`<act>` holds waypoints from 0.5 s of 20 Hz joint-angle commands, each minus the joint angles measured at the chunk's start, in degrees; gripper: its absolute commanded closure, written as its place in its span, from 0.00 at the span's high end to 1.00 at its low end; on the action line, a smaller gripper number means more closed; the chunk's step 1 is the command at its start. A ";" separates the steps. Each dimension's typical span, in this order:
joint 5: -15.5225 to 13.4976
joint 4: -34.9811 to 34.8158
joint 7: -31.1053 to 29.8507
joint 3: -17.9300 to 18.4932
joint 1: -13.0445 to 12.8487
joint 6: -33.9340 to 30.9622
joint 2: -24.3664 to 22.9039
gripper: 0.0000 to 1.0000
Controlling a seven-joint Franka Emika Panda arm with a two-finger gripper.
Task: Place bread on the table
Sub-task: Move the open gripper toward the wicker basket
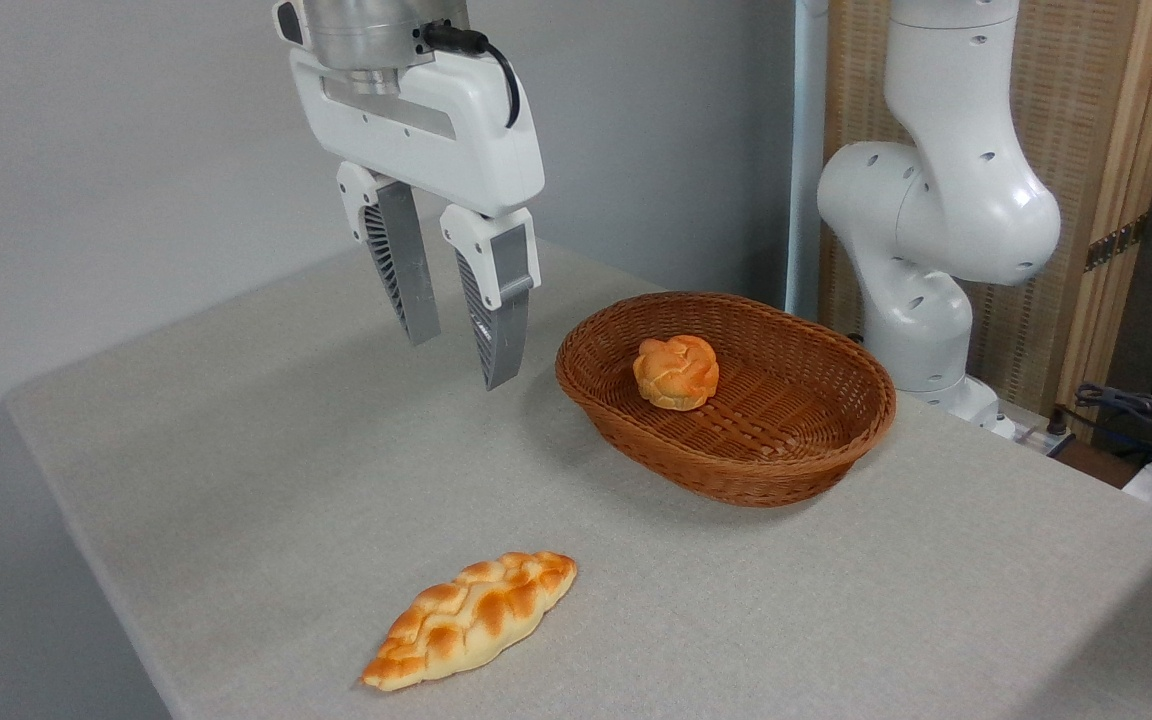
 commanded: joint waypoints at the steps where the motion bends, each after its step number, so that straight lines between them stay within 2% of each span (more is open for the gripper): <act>1: -1.96 0.61 0.29 1.78 0.05 0.11 -0.09 1.00; 8: -1.96 0.35 0.20 1.71 -0.13 -0.77 -0.17 1.00; 10: -1.96 -2.10 0.20 1.01 -0.30 -0.77 -1.66 1.00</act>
